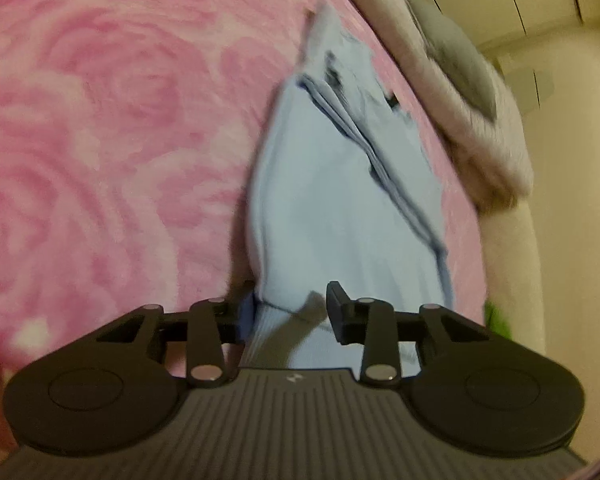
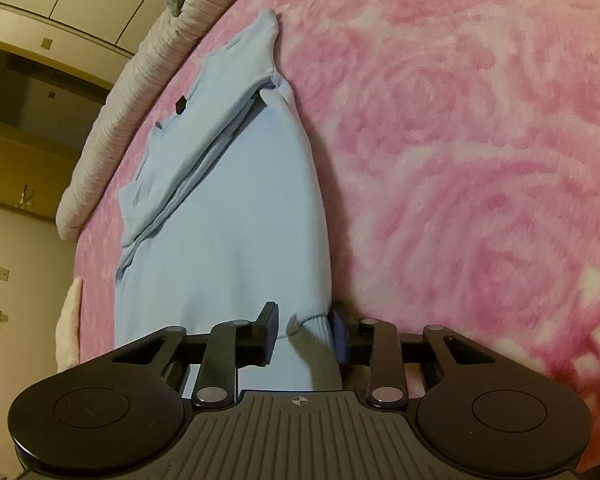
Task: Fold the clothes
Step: 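Grasp the sweatshirt hem with the left gripper while the right gripper grasps the hem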
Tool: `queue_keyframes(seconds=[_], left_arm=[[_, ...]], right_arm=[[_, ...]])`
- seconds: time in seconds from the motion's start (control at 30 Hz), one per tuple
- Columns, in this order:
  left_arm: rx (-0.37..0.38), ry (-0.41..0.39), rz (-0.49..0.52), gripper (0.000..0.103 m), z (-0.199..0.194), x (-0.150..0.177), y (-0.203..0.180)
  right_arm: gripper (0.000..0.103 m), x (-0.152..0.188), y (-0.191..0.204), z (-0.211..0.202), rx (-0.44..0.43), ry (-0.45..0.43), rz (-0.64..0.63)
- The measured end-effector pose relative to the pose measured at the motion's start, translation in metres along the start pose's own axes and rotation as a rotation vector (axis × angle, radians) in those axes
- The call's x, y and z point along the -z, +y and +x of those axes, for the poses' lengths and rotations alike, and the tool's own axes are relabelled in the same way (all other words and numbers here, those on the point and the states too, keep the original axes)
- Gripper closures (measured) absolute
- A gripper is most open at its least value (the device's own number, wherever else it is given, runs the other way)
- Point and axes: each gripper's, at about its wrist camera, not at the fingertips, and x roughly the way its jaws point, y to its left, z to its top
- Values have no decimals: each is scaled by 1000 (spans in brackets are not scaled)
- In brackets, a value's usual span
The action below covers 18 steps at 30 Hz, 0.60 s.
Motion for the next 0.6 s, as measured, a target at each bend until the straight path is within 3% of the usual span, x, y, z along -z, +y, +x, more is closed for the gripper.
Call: queue_keyframes(seconds=[0.17,0.33,0.4,0.43,0.47,0.6], left_arm=[[35,-11,-53,66,7,-1,7],[66,12,4,66,25,-14,-5],[75,28,48,74,26,-16,-9],[75,33,70,86,25,-16,-10],[75,37,92,89,24,-15,-11],[67,33,78,89,15,-9,1]], right_arm=[[70,-2,-4,3,-11,-1,29],[70,-3,-8,5,-24,-5,57],[70,-6,-6,7,-21,-2,44],[70,-7,-4,8,-20,0,38],[71,-8,-4,9,-21,1,32],[75,-10,-9,13,-59,6,22]])
